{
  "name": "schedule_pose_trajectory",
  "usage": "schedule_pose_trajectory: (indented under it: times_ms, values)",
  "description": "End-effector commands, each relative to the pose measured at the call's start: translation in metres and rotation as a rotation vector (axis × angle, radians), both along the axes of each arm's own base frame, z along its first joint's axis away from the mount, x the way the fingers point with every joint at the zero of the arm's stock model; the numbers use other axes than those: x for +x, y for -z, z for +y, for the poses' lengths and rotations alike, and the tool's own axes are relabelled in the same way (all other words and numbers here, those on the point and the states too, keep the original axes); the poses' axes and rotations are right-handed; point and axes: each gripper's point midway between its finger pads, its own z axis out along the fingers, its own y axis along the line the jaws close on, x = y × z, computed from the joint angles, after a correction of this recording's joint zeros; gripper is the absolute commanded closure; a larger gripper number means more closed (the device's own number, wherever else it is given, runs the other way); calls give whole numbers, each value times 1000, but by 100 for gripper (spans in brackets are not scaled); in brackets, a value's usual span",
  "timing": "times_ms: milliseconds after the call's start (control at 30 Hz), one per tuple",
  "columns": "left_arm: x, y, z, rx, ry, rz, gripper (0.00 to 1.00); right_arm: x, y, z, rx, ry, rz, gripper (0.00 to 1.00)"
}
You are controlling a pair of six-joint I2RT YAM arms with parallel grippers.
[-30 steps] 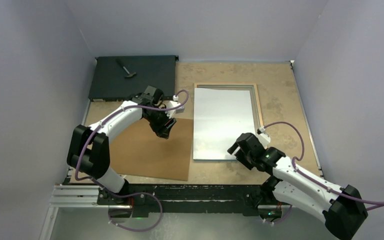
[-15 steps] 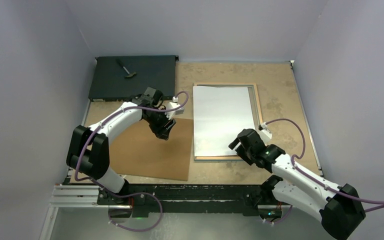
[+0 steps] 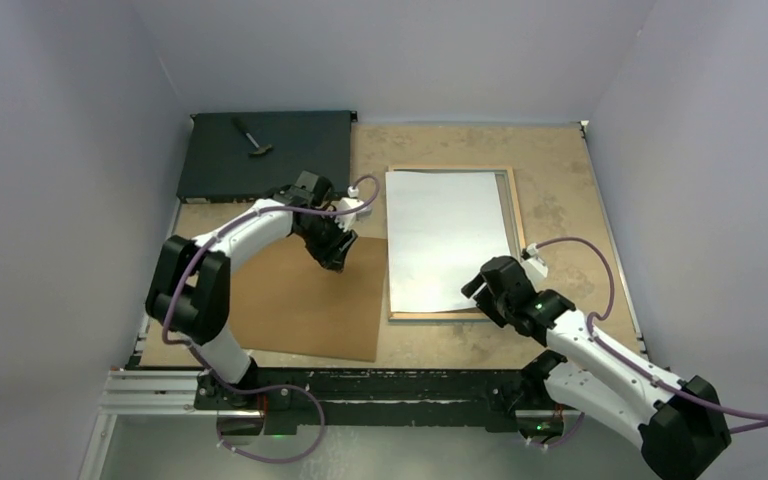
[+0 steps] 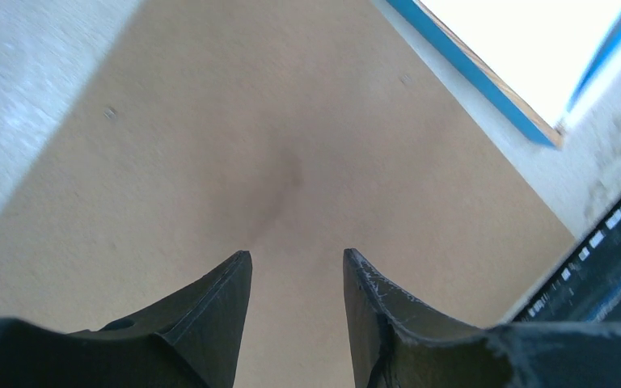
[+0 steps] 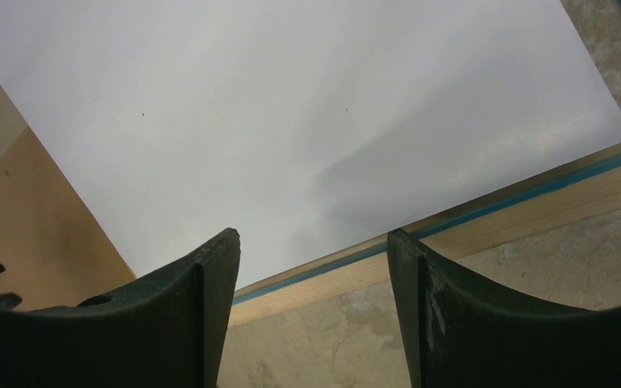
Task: Put the photo into the frame
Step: Adjust the photo in the photo frame.
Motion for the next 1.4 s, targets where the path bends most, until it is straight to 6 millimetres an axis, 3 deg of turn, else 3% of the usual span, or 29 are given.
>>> schedule_pose_trajectory:
  times_ms: [0, 200, 433, 600, 767, 933, 1067, 1100, 1267, 1367]
  values:
    - [56, 4, -17, -21, -101, -71, 56, -9, 4, 0, 24, -10, 18, 31]
    - [98, 9, -40, -45, -125, -77, 57, -12, -5, -11, -2, 22, 7, 35]
    - [104, 10, -48, -55, -120, -74, 57, 4, -25, -17, -43, 54, -65, 39]
    - [105, 14, -49, -55, -129, -74, 57, 27, -45, -16, -93, 47, -133, 27]
    - [113, 18, -62, -65, -133, -79, 57, 62, -76, 6, -130, -56, -216, 24]
    - [125, 12, -69, -71, -164, -93, 58, 102, -108, 45, -129, -229, -369, 43]
    - [136, -19, -46, -127, -230, -112, 58, 137, -120, 88, -130, -370, -410, 52]
    - [138, -28, -36, -143, -252, -110, 58, 149, -114, 101, -146, -411, -392, 54]
    - [142, -61, 30, -175, -365, -123, 57, 198, -119, 167, -245, -594, -408, 58]
    - [135, -72, 65, -192, -426, -133, 56, 222, -109, 198, -340, -648, -372, 63]
